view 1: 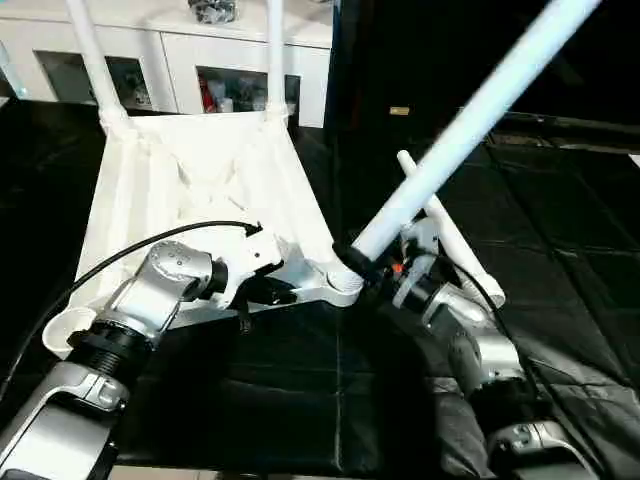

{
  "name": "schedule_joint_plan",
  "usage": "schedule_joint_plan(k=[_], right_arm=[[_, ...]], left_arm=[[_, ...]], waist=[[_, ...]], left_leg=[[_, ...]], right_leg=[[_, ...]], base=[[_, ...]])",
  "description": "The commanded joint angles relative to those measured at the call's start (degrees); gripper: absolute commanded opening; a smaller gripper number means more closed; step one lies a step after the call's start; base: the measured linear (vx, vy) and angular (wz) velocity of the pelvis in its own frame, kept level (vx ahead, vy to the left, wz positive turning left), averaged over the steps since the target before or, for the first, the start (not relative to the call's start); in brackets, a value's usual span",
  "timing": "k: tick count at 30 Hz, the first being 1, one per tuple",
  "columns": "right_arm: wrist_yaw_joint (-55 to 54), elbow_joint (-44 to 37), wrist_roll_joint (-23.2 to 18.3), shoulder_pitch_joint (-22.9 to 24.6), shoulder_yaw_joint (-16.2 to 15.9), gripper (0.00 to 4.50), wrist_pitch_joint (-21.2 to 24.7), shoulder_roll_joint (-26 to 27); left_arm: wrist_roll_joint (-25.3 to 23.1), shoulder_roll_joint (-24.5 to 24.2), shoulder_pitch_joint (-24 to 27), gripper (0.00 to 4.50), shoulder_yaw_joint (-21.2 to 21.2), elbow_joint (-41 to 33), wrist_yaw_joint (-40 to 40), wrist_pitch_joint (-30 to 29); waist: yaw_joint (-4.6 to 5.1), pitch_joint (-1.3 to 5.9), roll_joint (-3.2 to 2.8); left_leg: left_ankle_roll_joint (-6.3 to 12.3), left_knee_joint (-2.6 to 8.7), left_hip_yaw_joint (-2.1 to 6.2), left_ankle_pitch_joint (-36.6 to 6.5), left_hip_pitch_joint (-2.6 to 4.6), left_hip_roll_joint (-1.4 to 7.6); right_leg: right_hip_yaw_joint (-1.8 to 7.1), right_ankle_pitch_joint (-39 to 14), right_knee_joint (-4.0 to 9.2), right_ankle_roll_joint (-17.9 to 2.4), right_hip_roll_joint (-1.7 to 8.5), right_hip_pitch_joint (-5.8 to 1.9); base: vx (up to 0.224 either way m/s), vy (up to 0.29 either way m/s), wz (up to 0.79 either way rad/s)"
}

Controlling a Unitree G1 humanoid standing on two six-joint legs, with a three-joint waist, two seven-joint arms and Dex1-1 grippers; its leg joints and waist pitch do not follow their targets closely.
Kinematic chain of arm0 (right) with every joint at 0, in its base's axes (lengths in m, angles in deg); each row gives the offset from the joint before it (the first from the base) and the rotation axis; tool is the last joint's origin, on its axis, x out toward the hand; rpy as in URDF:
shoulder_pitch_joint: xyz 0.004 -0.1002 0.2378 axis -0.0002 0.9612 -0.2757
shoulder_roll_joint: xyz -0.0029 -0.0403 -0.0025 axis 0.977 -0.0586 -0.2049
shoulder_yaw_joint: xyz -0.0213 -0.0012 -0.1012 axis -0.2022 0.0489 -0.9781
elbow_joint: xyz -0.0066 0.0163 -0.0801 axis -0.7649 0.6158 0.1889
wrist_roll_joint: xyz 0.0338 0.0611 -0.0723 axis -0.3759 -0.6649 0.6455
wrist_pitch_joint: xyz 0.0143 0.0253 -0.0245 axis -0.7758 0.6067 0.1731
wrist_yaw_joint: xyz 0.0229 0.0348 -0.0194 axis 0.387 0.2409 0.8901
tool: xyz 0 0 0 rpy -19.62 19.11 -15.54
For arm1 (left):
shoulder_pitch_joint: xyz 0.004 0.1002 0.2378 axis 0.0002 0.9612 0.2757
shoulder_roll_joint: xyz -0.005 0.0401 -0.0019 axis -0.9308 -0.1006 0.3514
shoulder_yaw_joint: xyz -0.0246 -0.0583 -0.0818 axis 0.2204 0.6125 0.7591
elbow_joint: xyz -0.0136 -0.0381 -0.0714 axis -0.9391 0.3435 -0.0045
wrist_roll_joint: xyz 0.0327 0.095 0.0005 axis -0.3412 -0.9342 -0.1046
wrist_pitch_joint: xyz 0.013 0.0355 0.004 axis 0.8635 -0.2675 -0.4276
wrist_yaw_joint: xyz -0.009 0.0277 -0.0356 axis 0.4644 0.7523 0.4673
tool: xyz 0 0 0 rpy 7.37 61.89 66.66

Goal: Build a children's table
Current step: Insert table leg to table base, then rotate leg to tighten

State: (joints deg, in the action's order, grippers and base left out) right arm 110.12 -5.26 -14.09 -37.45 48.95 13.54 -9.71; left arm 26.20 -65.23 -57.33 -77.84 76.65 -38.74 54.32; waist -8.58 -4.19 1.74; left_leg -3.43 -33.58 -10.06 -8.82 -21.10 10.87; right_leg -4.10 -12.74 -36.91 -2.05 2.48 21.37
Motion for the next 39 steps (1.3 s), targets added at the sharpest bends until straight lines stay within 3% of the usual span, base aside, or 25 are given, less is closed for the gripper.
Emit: schedule_joint_plan(k=[1,3,4,5,8,13,16,18,23,24,28,33,39], right_arm=[[2.5,3.3,5.8,3.3,-4.8,1.93,2.4,-2.5],[3.0,3.4,7.0,2.9,-5.9,1.93,2.4,-3.1],[3.7,3.7,7.3,2.5,-6.4,1.93,2.8,-3.0],[4.3,4.0,7.2,2.1,-6.6,1.93,3.0,-2.9],[5.0,5.1,7.1,1.3,-6.9,1.93,2.8,-2.5],[5.7,10.0,4.7,-2.7,-4.9,1.93,2.9,-0.6],[6.5,11.2,4.4,-3.9,-4.7,1.93,2.7,-0.3],[10.2,13.0,4.1,-5.4,-4.9,1.93,2.8,-0.4],[18.9,12.5,5.1,-5.4,-8.7,1.93,3.1,-2.1],[19.6,12.3,5.0,-5.2,-9.0,1.93,3.3,-2.3],[23.1,11.7,5.8,-4.1,-11.0,1.93,2.9,-3.3],[24.9,12.6,6.2,-3.3,-11.4,1.93,1.9,-3.4],[24.0,12.4,5.3,-2.9,-10.3,1.93,2.2,-2.5]], left_arm=[[-2.4,-1.5,-3.1,0.00,2.2,1.1,3.7,0.8],[-2.6,-1.5,-3.1,0.00,2.2,1.3,3.7,1.0],[-2.7,-1.4,-3.1,0.00,2.2,1.5,3.9,1.2],[-2.7,-1.5,-3.0,0.00,2.2,1.5,4.0,1.3],[-2.6,-1.6,-2.6,0.00,2.3,1.0,3.8,1.6],[-1.5,-2.9,-0.9,0.00,1.6,-1.8,-0.3,3.1],[-1.5,-3.4,-0.6,0.00,1.1,-2.3,-1.6,4.3],[-1.4,-4.0,-0.5,0.00,0.2,-2.6,-4.4,6.0],[-2.3,-4.8,-1.6,0.00,-1.5,-1.5,-7.3,7.6],[-2.5,-4.9,-1.6,0.00,-1.7,-1.4,-7.5,7.8],[-3.0,-5.4,-2.1,0.00,-2.2,-0.9,-8.5,8.3],[-3.0,-5.5,-2.3,0.00,-2.0,-0.7,-9.9,8.5],[-3.8,-5.2,-4.2,0.00,-1.7,2.6,-9.4,8.7]], waist=[[0.44,3.87,-0.95],[0.52,3.83,-0.97],[0.59,3.81,-0.56],[0.54,3.79,-0.69],[0.68,3.81,-0.35],[1.15,3.73,-0.49],[1.25,3.86,-0.51],[1.60,4.05,-0.53],[1.59,4.07,-0.39],[1.40,4.12,-0.60],[1.01,4.09,-0.39],[0.93,4.02,-0.28],[0.76,4.26,-0.39]], left_leg=[[-2.32,4.31,1.55,-17.9,1.35,3.18],[-2.18,4.35,1.53,-18.1,1.40,3.21],[-2.04,4.38,1.51,-18.3,1.43,3.22],[-1.96,4.34,1.53,-18.2,1.37,3.18],[-1.76,4.41,1.49,-18.4,1.41,3.32],[-2.04,4.54,1.69,-19.5,1.31,3.27],[-1.98,4.53,1.65,-18.8,1.22,3.33],[-1.62,4.43,1.48,-17.1,1.03,3.26],[-0.91,4.36,1.29,-15.9,1.14,3.39],[-0.89,4.33,1.26,-15.8,1.28,3.46],[-1.33,4.55,1.24,-17.0,1.46,3.57],[-2.30,4.78,1.40,-20.3,1.89,3.63],[-2.40,4.89,1.39,-19.6,2.06,3.57]], right_leg=[[3.98,-17.0,5.99,-8.7,6.91,-1.43],[3.98,-17.8,6.09,-8.4,6.81,-1.31],[3.94,-18.5,6.14,-8.3,6.82,-1.31],[3.97,-18.8,6.16,-8.2,6.92,-1.34],[4.01,-19.0,6.23,-8.3,6.92,-1.19],[3.91,-20.7,6.31,-8.4,7.01,-1.23],[4.03,-18.8,6.12,-8.8,7.02,-1.32],[3.97,-14.3,5.61,-10.0,6.76,-1.56],[3.87,-11.8,5.35,-10.5,6.58,-1.59],[3.85,-11.4,5.29,-10.7,6.65,-1.53],[3.82,-12.1,5.42,-10.5,6.72,-1.52],[3.91,-16.8,5.98,-10.0,7.07,-1.35],[3.91,-15.2,5.96,-10.0,6.96,-1.49]], base=[[0.000,0.000,0.00],[0.000,0.000,0.00],[0.000,0.000,0.00],[0.000,0.000,0.00],[0.000,0.000,0.00],[0.000,0.000,0.00],[0.000,0.000,0.00],[0.000,0.000,0.00],[0.000,0.000,0.00],[0.000,0.000,0.00],[0.000,0.000,0.00],[0.000,0.000,0.00],[0.000,0.000,0.00]])
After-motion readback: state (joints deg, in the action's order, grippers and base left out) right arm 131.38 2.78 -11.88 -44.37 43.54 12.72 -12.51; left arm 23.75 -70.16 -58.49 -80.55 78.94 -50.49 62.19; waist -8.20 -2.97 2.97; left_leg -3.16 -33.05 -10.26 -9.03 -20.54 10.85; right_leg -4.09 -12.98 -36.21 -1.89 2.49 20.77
